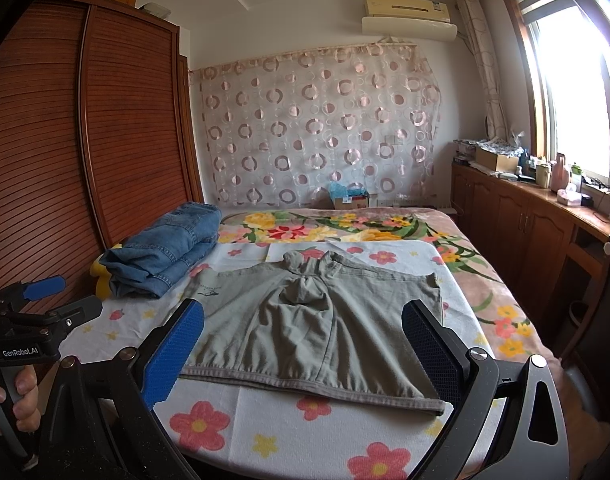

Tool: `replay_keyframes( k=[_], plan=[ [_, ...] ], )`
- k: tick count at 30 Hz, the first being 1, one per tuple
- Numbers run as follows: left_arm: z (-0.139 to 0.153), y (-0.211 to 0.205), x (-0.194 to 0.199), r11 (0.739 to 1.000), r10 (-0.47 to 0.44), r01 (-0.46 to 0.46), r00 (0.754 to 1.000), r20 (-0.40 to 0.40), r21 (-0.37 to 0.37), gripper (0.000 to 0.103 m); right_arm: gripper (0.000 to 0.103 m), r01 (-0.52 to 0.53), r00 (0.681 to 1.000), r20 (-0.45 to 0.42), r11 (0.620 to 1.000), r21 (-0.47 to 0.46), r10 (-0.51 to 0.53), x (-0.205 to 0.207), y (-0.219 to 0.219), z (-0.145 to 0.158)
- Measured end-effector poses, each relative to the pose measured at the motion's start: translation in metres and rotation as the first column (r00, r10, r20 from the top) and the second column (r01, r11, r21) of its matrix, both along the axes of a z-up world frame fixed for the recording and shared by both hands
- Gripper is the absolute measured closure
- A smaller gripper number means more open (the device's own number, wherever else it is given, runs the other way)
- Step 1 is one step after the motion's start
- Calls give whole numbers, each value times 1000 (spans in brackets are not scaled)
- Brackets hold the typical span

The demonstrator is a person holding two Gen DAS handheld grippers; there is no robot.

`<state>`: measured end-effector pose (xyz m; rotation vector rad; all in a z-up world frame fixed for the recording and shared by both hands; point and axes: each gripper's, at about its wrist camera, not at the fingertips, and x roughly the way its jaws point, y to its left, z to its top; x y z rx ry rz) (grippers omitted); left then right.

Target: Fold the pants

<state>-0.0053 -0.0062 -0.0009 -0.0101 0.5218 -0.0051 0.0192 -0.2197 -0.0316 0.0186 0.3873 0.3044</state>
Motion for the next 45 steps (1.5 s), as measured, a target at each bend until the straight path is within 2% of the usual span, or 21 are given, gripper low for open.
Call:
replay_keyframes(
  k=[13, 22, 29, 38, 42, 45],
  plan=[
    [-3, -8, 6, 1000, -12, 12, 1000, -17, 4, 0, 4, 9, 1000, -3, 1000, -1, -9, 2, -1, 1],
    [-14, -11, 40, 995, -88, 91, 994, -62, 38, 0, 4, 14, 1000, 6, 999, -28, -14, 14, -3, 4],
    [-18, -4, 65, 990, -140, 141, 986, -89, -3, 0, 4, -8, 1000, -2, 998, -58, 8, 26, 2, 1],
    [-20, -6, 88, 984, -176, 179, 979, -100, 14, 0, 6, -22, 999, -44, 997, -72, 19, 44, -20, 0],
    [-22, -9, 96, 978, -207, 209, 973, -101, 9, 0, 13, -23, 997, -69, 996, -89, 16, 56, -25, 1],
    [-24, -11, 102, 973, -230, 231, 967, -110, -2, 0, 23, -19, 996, -88, 995, -95, 11, 66, -32, 3]
  ],
)
